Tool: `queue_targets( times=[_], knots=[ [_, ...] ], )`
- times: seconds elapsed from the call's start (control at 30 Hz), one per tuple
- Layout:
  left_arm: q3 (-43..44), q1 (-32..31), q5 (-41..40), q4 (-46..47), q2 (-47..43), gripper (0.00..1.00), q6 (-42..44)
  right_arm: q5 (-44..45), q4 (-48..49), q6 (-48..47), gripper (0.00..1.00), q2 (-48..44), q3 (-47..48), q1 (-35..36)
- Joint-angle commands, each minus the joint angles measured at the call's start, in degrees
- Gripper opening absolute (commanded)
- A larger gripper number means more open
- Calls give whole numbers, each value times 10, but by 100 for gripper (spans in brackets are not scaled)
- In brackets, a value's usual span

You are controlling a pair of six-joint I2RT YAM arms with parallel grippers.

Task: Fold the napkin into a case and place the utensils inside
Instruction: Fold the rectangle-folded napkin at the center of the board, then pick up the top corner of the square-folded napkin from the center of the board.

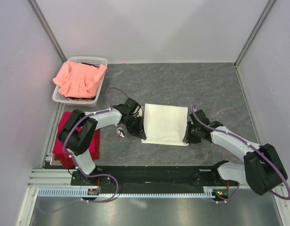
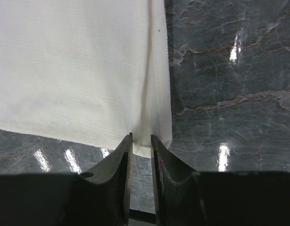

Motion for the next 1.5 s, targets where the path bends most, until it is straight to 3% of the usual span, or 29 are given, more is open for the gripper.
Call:
queue_targets(
  times=[0.0,0.27,0.37,0.4,0.5,0.77,1.17,1.47],
  knots=[
    [1,-1,-1,25,-16,12,-9,-3,21,14,30,-12,-5,1],
    [3,-3,22,24,-51,14,-19,-25,50,30,30,-3,-24,2],
    [11,-3,19,14,-60,15,-18,-24,46,34,24,-12,-16,3],
    [15,-3,16,8,-63,15,-16,-23,42,34,15,-14,-8,3],
    [23,-3,10,2,-67,15,-12,-16,23,27,0,-22,12,1],
    [25,-3,9,-8,-59,17,-9,22,-34,23,0,-55,21,3],
    [-13,-2,-41,12,-5,14,-4,37,14,9,0,-18,-26,3],
    [-43,-4,-58,20,-18,14,-4,69,-24,-13,0,-25,3,3]
  ],
)
